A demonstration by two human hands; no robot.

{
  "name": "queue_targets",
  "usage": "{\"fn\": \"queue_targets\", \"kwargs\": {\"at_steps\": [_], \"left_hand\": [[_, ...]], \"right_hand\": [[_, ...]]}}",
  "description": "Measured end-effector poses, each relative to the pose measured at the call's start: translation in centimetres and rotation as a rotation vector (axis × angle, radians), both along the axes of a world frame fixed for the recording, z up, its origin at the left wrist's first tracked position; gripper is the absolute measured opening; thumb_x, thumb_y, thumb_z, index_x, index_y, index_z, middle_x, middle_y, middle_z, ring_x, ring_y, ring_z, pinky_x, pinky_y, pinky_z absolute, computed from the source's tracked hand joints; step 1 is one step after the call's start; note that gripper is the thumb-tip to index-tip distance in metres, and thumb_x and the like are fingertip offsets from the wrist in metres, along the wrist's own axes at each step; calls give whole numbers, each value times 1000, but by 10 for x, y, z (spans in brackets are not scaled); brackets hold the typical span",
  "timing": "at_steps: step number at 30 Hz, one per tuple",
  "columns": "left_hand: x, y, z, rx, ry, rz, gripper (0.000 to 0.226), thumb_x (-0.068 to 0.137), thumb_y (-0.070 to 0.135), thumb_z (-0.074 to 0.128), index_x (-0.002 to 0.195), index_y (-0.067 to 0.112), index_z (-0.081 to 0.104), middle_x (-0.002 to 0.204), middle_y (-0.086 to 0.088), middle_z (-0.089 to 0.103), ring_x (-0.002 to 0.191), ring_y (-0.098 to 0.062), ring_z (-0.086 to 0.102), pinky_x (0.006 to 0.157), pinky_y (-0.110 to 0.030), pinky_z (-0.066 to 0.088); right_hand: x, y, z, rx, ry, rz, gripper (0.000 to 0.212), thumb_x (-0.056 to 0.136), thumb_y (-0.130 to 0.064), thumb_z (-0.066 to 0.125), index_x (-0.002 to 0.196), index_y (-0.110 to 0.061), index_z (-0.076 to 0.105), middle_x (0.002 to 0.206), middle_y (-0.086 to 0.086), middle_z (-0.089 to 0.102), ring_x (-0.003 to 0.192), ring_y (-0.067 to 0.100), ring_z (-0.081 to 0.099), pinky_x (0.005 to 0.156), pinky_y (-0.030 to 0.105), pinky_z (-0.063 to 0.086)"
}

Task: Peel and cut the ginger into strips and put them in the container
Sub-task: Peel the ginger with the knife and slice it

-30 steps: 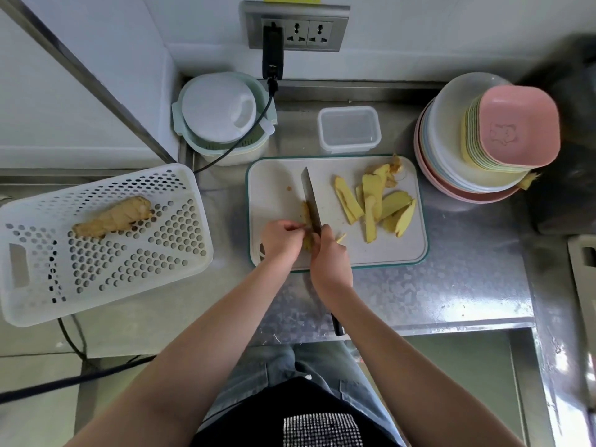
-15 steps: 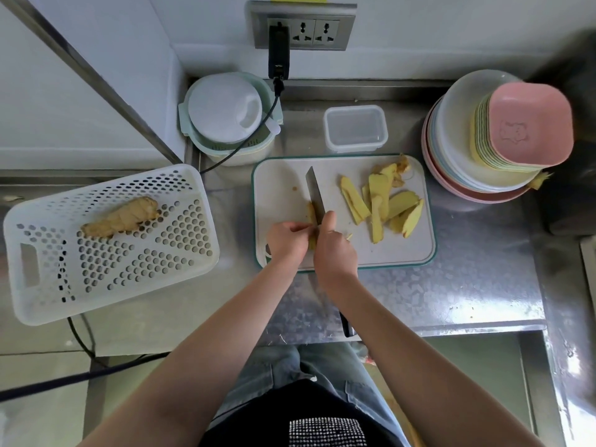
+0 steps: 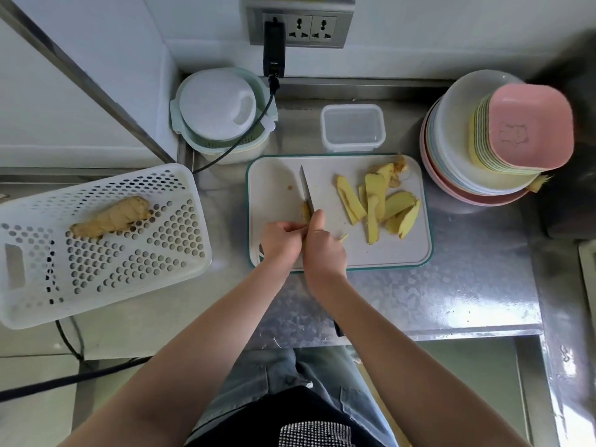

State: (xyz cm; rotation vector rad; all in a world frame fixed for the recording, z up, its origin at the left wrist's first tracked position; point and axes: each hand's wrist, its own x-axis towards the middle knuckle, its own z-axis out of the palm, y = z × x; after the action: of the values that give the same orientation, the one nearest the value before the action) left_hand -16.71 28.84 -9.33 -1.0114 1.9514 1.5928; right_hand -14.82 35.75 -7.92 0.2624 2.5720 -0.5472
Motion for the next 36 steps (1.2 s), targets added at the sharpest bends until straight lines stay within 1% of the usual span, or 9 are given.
{"fn": "queue_targets", "kwargs": {"at_steps": [4,11,17,20,22,25,28,31,36], "left_hand": [[-1,1,0,-23,14,-4,25,76,11,74,56,23,65,58,6,64,63,-15,61,66,-27,52],[1,0,2,-37,25,10,12,78,14,72,68,18,68,63,6,64,60,-7,58,53,-16,44],[0,1,-2,-52,28,32,8,77,15,74,73,17,68,64,5,62,59,-6,56,52,-16,42],[-1,1,-3,-52,23,47,7,76,13,75,75,15,68,64,5,61,60,-6,55,51,-15,41],[-1,1,-4,-59,27,56,8,74,13,77,79,11,71,61,6,60,57,-6,54,48,-14,39],[0,2,-6,-71,43,66,13,72,14,79,82,9,73,61,5,60,55,-5,53,40,-6,36],[1,2,-8,-53,54,45,17,74,15,78,88,7,75,78,-5,70,65,-11,58,50,-9,40],[3,1,-6,-54,73,33,22,76,14,76,97,4,74,94,-12,72,76,-15,60,59,-14,42],[3,-2,-3,-61,91,7,16,83,15,67,91,3,74,89,-15,71,81,-23,61,74,-31,46]], "right_hand": [[3,5,1,-2,11,-5,23,96,-1,29,117,-12,29,87,12,62,74,33,61,65,41,49],[26,13,0,96,13,40,29,96,5,28,120,-11,28,93,17,64,81,36,65,65,41,49],[22,21,-7,89,58,44,11,103,-9,29,112,-13,26,89,16,65,77,35,65,57,37,45],[23,33,-6,106,66,73,18,103,-10,34,119,-11,25,90,17,66,78,35,66,58,39,49],[24,49,-4,121,73,-1,28,103,-13,35,128,-9,26,92,19,67,82,36,67,58,39,48],[22,67,2,94,78,-117,28,105,-24,29,126,-7,30,92,24,66,82,39,66,58,42,49],[17,60,14,-40,112,-191,26,104,-27,26,119,-6,32,89,23,63,78,41,62,59,46,50],[19,45,24,-139,157,-219,27,104,-28,26,116,-5,33,83,21,59,72,40,58,54,41,44],[18,32,25,-132,124,-175,16,104,-28,24,100,-12,27,73,13,51,62,34,52,51,41,44]]}}
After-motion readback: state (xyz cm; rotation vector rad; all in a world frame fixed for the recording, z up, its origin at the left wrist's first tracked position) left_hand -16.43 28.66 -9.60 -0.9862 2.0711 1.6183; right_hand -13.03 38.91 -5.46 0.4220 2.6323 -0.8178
